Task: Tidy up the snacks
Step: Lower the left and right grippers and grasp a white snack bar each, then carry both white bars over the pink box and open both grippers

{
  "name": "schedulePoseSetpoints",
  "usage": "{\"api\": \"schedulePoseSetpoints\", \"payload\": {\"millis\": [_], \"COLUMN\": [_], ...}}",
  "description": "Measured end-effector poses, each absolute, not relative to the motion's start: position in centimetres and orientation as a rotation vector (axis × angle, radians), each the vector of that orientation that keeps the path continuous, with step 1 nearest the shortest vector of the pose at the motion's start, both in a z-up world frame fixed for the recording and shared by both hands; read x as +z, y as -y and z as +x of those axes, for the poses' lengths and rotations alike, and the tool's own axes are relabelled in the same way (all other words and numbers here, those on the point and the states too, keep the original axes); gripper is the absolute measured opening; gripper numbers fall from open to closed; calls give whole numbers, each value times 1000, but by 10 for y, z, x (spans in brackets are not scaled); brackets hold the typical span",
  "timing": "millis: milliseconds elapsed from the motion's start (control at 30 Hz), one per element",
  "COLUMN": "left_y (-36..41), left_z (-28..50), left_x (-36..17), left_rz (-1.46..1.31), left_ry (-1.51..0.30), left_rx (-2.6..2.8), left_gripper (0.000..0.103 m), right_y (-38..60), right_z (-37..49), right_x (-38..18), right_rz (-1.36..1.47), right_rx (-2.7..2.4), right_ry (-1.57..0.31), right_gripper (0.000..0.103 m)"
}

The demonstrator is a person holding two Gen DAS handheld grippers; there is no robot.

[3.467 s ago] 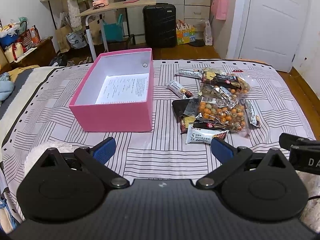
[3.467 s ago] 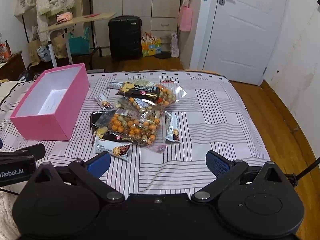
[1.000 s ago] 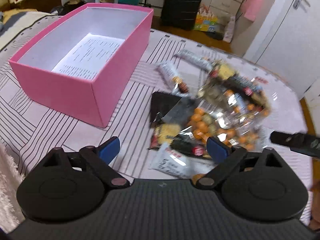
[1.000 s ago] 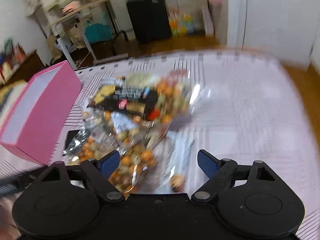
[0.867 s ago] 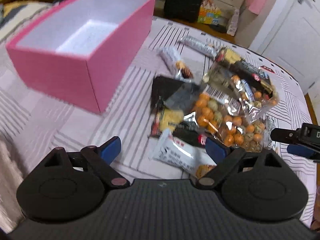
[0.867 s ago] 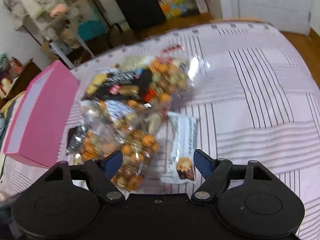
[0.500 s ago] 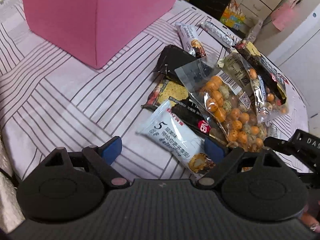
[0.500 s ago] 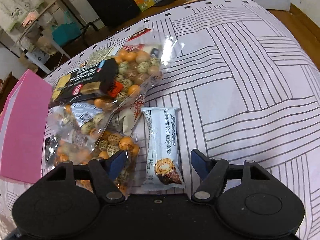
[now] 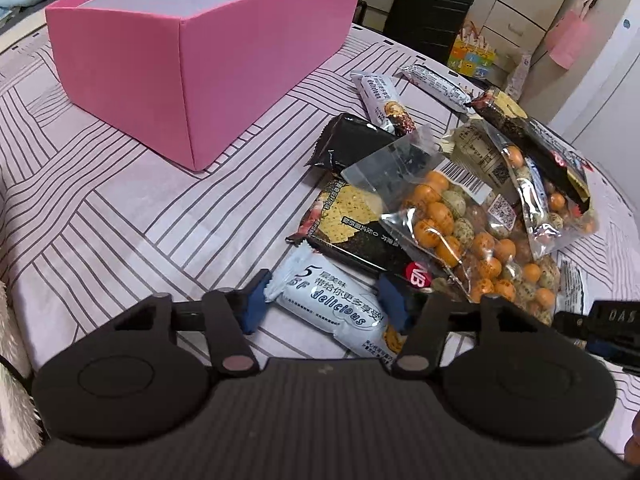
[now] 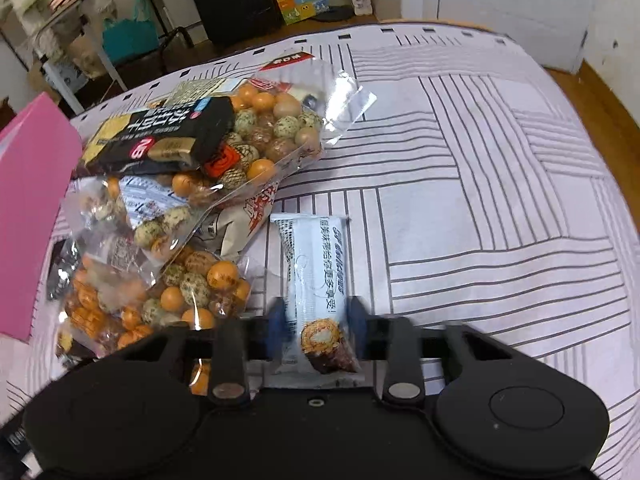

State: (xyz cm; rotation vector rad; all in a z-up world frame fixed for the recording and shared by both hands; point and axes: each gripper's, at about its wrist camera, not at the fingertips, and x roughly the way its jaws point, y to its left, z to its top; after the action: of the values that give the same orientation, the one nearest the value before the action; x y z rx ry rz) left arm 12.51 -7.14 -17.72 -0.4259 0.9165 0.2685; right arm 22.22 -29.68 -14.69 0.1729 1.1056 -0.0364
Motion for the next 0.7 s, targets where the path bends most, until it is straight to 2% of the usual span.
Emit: {"api": "schedulePoseSetpoints", "payload": {"millis": [100, 300, 700], "left_y": [64, 57, 48], "left_z": [124, 117, 99], "left_x": [-174, -169, -153], "left_rz": [-442, -418, -365], "left_ry": [-937, -991, -1043], "left_rx": [238, 177, 118], "left_gripper": [50, 47, 43], "right_y": [303, 295, 273], "right_z": [208, 183, 143], "right_x": [-140, -111, -106], "right_rz": [232, 169, 235], "right_rx": [-31, -40, 71], "right_ry": [-1110, -1028, -1001], "right_gripper": [29, 29, 29]}}
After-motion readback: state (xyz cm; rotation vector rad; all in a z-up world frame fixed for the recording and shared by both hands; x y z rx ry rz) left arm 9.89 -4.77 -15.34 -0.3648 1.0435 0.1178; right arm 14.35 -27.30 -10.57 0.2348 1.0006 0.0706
